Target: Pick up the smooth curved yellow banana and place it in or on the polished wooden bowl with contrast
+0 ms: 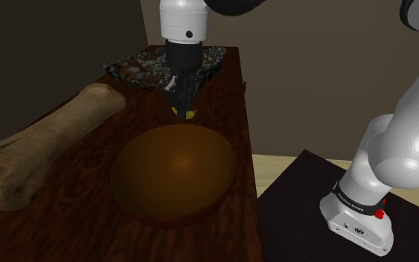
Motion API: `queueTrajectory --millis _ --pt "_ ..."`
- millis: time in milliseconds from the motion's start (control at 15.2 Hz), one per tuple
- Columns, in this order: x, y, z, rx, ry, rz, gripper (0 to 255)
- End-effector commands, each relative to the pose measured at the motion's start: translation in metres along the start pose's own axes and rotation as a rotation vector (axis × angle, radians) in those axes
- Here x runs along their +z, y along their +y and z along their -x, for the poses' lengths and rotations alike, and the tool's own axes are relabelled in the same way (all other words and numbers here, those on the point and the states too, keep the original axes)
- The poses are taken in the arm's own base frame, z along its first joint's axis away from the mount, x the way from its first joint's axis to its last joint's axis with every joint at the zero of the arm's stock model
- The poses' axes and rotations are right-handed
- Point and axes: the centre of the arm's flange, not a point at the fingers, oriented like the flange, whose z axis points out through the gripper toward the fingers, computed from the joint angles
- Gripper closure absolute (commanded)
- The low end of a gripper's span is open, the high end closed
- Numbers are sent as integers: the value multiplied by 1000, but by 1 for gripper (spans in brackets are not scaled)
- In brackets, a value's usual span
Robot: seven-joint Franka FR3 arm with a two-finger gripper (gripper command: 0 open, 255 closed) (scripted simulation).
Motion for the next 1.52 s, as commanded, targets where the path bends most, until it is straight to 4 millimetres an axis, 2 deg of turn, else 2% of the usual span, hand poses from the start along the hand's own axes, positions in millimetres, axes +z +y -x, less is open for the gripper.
queueTrajectory --millis 0,1452 --pt "-11 0 -1 0 0 0 255" --pt "-127 -9 -6 0 0 0 255"
